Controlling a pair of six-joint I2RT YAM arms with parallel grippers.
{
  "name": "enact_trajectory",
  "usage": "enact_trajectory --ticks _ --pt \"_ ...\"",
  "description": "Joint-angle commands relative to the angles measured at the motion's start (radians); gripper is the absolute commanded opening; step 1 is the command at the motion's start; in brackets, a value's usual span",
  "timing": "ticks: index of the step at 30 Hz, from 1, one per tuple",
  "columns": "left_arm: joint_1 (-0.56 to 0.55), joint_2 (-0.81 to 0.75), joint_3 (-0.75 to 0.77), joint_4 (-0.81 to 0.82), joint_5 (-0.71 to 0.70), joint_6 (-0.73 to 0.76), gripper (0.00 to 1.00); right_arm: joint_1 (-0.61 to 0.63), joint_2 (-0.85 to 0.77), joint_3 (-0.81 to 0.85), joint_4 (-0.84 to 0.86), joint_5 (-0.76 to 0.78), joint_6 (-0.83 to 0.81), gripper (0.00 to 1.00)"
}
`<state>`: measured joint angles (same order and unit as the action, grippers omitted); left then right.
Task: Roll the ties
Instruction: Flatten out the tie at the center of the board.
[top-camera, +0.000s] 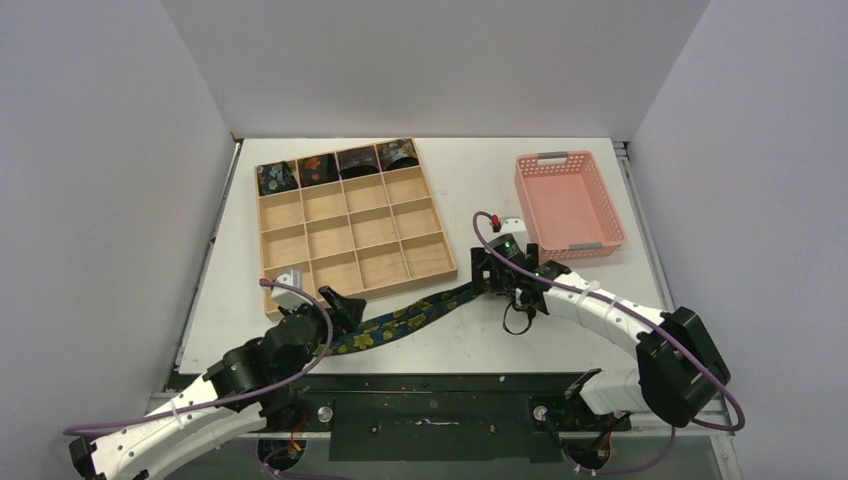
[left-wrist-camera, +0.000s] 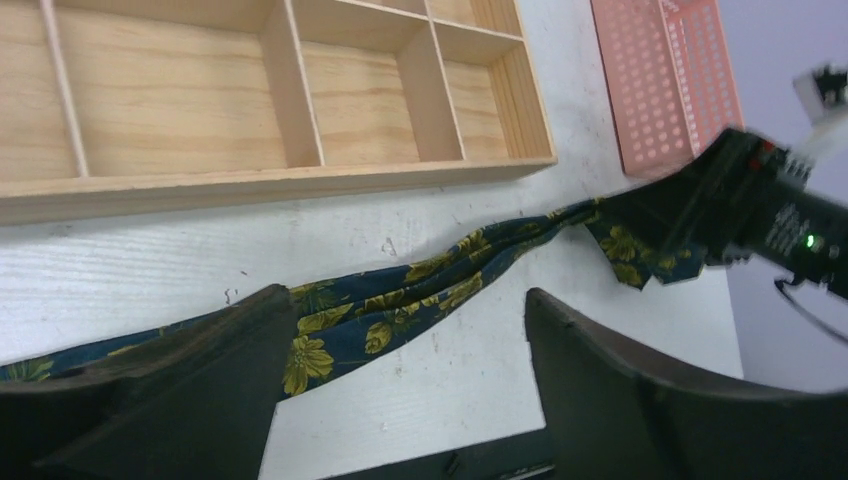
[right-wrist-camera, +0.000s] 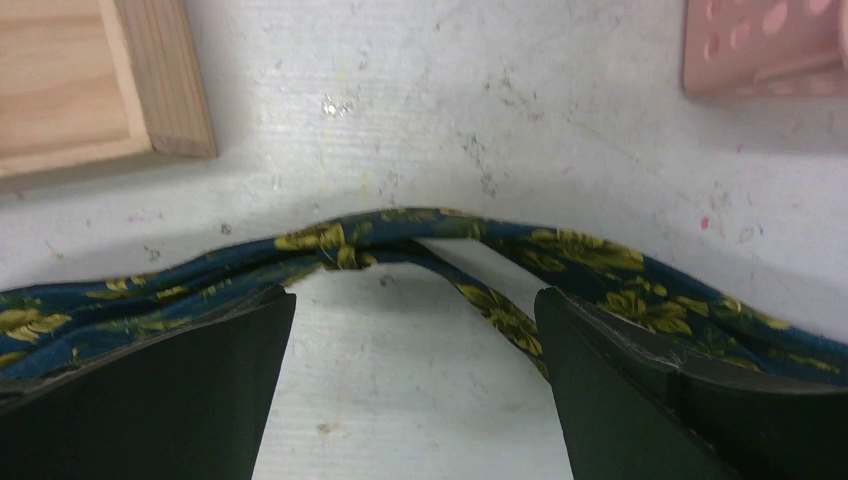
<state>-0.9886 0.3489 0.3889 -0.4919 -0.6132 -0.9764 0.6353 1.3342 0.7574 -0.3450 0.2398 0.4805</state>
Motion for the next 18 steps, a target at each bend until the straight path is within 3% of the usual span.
enact_trajectory --ticks 1,5,13,18 --pt "-0.002 0.056 0.104 0.2 0.184 0.309 0.97 -0.004 -0.021 0.104 0.057 0.032 -0.015 0.96" --pt "-0.002 0.312 0.232 0.269 0.363 0.587 0.96 -0.004 -0.191 0.063 -0.01 0.071 0.065 0.98" --pt "-0.004 0.916 0.561 0.238 0.748 1.129 0.97 -0.034 -0.636 -0.036 -0.198 0.099 0.139 0.98" --pt "-0.003 1.137 0.657 0.314 0.829 1.404 0.93 -0.037 -0.768 -0.064 -0.256 0.022 0.194 0.98"
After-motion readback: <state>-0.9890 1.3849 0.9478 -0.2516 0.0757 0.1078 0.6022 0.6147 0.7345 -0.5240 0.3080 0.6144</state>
